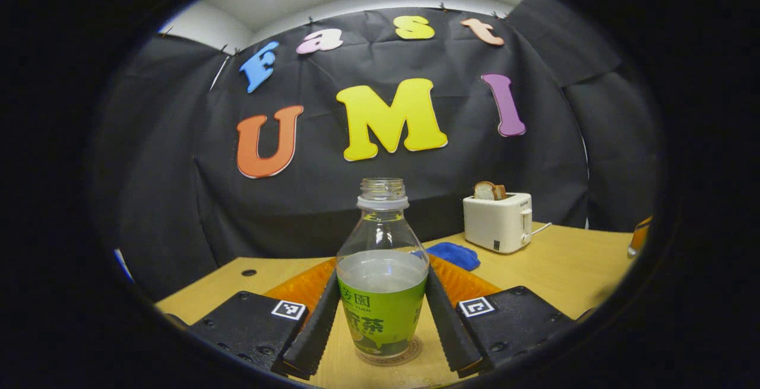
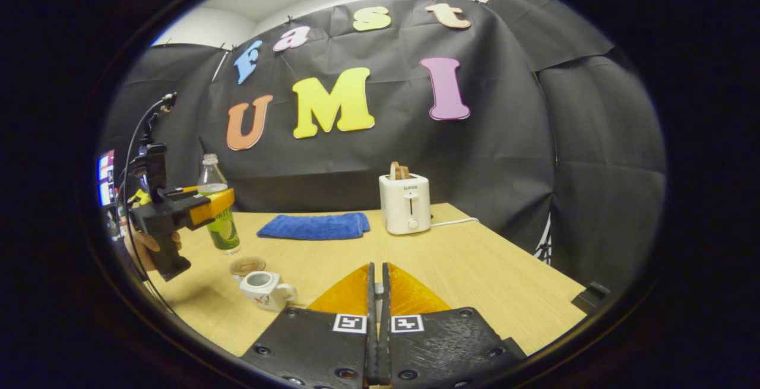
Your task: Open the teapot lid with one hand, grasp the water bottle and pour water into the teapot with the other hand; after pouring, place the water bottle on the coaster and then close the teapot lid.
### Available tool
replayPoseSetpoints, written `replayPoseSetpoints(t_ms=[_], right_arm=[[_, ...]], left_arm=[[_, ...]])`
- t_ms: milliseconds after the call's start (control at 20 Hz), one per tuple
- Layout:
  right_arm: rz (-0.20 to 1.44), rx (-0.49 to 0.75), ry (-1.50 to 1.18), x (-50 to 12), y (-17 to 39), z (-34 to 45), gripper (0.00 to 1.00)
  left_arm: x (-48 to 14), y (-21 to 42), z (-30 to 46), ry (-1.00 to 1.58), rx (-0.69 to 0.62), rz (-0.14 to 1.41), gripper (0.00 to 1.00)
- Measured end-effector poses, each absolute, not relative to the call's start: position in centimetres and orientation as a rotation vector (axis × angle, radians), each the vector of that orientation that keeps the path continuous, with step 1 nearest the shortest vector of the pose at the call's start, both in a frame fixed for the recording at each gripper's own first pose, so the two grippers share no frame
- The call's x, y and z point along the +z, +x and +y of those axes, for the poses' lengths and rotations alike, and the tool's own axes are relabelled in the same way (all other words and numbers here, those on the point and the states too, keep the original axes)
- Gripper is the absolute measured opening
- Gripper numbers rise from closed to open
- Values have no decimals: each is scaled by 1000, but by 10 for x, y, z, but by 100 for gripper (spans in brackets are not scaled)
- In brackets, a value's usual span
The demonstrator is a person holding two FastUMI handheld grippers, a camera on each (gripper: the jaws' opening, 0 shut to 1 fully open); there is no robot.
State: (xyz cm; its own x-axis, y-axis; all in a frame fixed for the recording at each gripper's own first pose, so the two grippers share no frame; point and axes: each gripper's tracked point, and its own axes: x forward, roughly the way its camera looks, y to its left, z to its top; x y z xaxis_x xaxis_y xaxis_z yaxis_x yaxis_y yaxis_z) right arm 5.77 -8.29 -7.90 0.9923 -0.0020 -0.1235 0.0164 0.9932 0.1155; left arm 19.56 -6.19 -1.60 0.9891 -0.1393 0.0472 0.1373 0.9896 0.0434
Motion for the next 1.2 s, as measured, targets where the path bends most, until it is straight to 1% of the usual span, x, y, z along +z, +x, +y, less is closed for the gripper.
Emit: replayPoseSetpoints(t_ms=[100, 300, 700, 950, 1100, 1200], right_arm=[[125, -8, 120, -82, 60, -82, 0], [139, -3, 120, -90, 64, -79, 0], [178, 1, 114, -106, 70, -74, 0], [189, 4, 109, -109, 71, -71, 1], [180, 10, 100, -106, 67, -66, 1], [171, 17, 96, -102, 65, -62, 1]], left_arm=[[-27, 204, -54, 7, -122, -20, 78], [-44, 215, -53, -27, -128, 18, 79], [-56, 222, -52, 8, -120, 45, 80], [-37, 220, -53, 13, -127, 27, 84], [-17, 214, -50, -26, -126, 12, 92], [-5, 208, -49, -37, -132, 8, 93]])
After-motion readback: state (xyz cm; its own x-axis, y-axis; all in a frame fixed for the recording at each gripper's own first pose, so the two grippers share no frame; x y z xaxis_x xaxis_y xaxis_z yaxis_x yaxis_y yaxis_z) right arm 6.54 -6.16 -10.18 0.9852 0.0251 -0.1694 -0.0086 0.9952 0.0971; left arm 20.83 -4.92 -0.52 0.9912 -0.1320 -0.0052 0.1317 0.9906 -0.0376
